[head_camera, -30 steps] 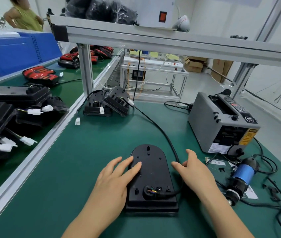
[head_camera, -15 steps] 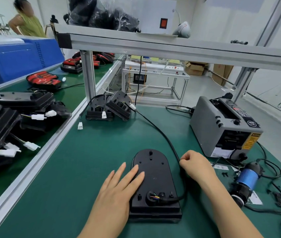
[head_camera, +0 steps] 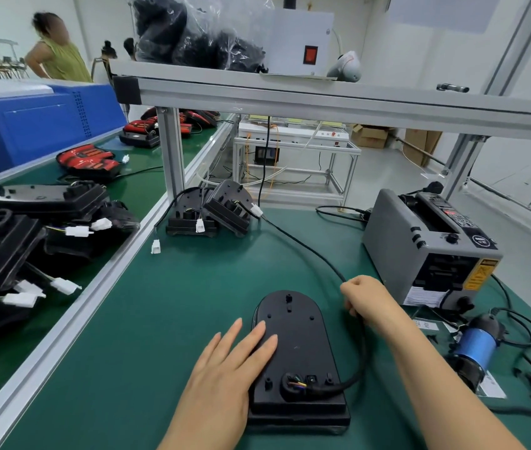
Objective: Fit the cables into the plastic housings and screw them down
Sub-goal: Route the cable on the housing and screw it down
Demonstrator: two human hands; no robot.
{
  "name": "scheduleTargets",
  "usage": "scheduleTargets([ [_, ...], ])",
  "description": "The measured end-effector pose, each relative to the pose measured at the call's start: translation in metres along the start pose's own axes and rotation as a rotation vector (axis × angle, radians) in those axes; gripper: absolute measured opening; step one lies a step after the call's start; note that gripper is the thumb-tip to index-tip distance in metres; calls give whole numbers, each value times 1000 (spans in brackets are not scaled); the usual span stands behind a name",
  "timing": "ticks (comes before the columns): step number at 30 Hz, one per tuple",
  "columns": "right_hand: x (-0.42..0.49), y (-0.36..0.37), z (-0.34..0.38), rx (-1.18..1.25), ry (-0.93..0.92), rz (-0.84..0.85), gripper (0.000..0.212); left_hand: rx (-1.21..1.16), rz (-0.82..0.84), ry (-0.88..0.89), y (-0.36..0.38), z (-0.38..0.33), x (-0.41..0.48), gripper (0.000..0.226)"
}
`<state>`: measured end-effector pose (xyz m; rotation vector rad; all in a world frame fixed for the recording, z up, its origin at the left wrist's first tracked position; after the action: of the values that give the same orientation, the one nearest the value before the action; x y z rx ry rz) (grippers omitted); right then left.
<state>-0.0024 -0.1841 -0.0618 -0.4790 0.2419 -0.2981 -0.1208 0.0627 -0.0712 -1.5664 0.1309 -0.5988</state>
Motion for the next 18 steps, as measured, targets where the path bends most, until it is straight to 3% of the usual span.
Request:
scheduleTargets([
  [4,-14,-13,13,431,-250,-188,12,-68,10,18,-3,5,0,93],
  [8,-43,-17,34,717,-507,-180,16,-356,5,-68,-3,22,9,73],
  [11,-61,-21,48,767,-637,-111,19,-465,-84,-286,-11,44,28,61],
  [15,-79,-29,58,797,-758,-19,27,-455,-95,-486,-16,70,65,76],
  [18,-82,-30,62,812,-722,88,28,-412,-117,-588,-21,82,81,81],
])
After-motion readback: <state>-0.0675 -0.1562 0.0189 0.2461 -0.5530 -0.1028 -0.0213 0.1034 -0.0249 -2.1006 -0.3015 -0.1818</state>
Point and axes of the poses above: each hand's wrist, its own x-axis towards the middle knuckle, its own y-axis out of the palm, z = x × y, the point moved 5 cm from there along x, towards the middle knuckle, and after that the axes turned 15 degrees about x, right-handed, at the moved point
